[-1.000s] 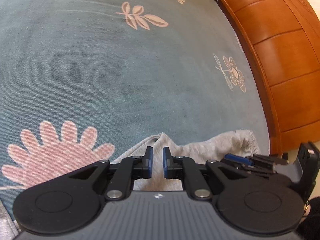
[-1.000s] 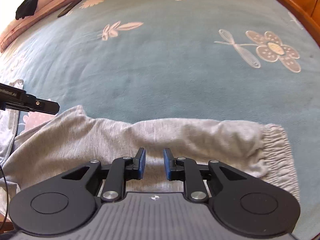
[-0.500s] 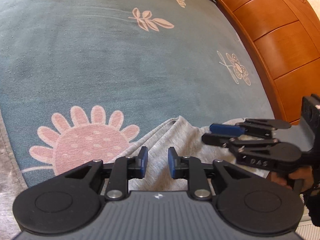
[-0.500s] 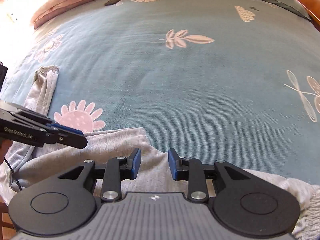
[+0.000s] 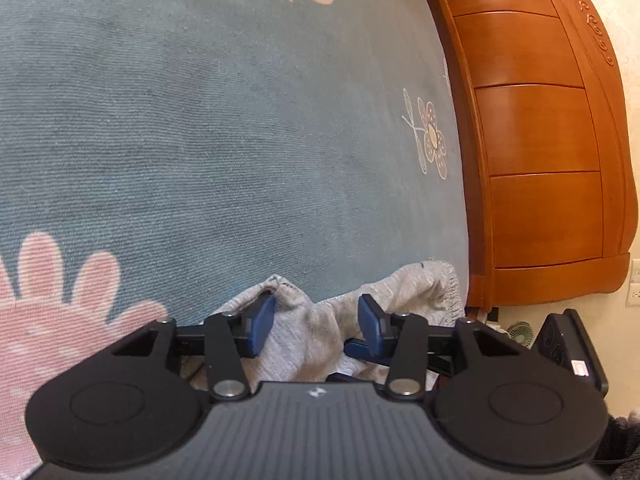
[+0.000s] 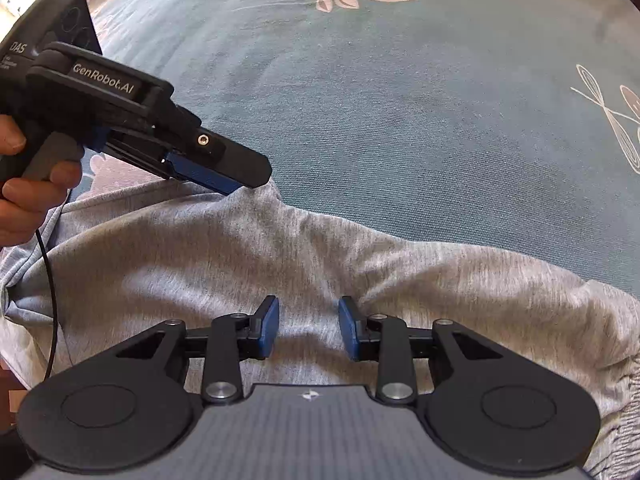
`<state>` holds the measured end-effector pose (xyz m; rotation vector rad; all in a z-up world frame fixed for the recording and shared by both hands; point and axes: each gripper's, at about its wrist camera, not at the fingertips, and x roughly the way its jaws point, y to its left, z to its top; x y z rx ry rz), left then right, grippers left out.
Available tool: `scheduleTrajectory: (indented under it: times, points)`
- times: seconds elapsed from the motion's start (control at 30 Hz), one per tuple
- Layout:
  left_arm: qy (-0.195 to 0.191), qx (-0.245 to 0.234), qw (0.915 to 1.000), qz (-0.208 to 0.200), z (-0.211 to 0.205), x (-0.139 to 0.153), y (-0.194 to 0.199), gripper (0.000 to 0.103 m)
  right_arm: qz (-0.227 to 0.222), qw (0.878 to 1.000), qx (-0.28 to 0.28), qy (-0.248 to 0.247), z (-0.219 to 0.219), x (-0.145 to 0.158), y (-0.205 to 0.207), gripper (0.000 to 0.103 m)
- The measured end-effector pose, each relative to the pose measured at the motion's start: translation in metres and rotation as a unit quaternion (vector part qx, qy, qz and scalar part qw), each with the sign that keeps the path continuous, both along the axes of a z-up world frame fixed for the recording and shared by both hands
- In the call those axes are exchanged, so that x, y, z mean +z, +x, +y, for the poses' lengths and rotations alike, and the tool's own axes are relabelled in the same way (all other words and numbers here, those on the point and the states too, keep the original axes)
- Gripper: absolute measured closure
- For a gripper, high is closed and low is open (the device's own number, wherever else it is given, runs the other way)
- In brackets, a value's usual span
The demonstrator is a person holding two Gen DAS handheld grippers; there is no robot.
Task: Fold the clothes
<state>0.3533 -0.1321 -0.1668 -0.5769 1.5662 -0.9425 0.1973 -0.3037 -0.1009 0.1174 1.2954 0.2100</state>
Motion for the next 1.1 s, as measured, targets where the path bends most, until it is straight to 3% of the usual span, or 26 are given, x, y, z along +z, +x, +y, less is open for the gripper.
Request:
scheduleTrajectory:
  times: [0.13,0.33,0.43,0.53,0.57,0.67,0.7,0.77,0.93,1.03,1.1]
  points:
    - [0.031,-0.014,0.9990,-0.028,0.002,0.008,0.014,0.050,0.004,1.000,-0.013,0.012,-0.007,0.003,-0.004,0.066]
    - [0.018,-0.096,0.9951,0.012,-0.019,-0.001,0.007,0.044,0.012,1.000,-0.019,0.022,-0.013,0.003,-0.002,0.065]
    - [-0.008,-0.083,0.9961,0.029,-0.022,-0.004,0.011,0.038,0.013,0.999,-0.017,0.029,-0.012,0.002,-0.001,0.057]
    - [-0.067,-0.004,0.9941,0.085,-0.015,-0.011,0.025,0.036,0.009,1.000,-0.010,0.026,-0.009,0.001,-0.002,0.053]
    - [-0.065,0.011,0.9930,0.098,-0.012,-0.015,0.028,0.036,0.009,1.000,-0.007,0.025,-0.008,0.001,-0.002,0.052]
    - [-0.074,0.084,0.9931,0.035,0.007,-0.005,0.035,0.037,0.011,0.999,-0.007,0.030,-0.010,0.001,-0.003,0.049]
    - [-0.076,0.103,0.9913,0.033,0.016,-0.002,0.041,0.037,0.011,0.999,-0.008,0.032,-0.011,0.001,-0.003,0.049]
    - [-0.054,0.116,0.9918,-0.002,0.027,0.010,0.046,0.036,0.011,0.999,-0.007,0.035,-0.012,-0.001,-0.003,0.047]
    - [0.038,0.042,0.9920,-0.113,0.028,0.043,0.031,0.035,0.011,0.999,0.001,0.031,-0.002,-0.005,0.001,0.033]
    - [0.101,-0.024,0.9732,-0.205,0.025,0.065,0.001,0.035,0.008,1.000,0.005,0.022,0.007,-0.005,0.003,0.027]
    - [0.133,-0.048,0.9613,-0.236,0.038,0.071,-0.019,0.035,0.006,1.000,0.007,0.021,0.009,-0.006,0.002,0.023]
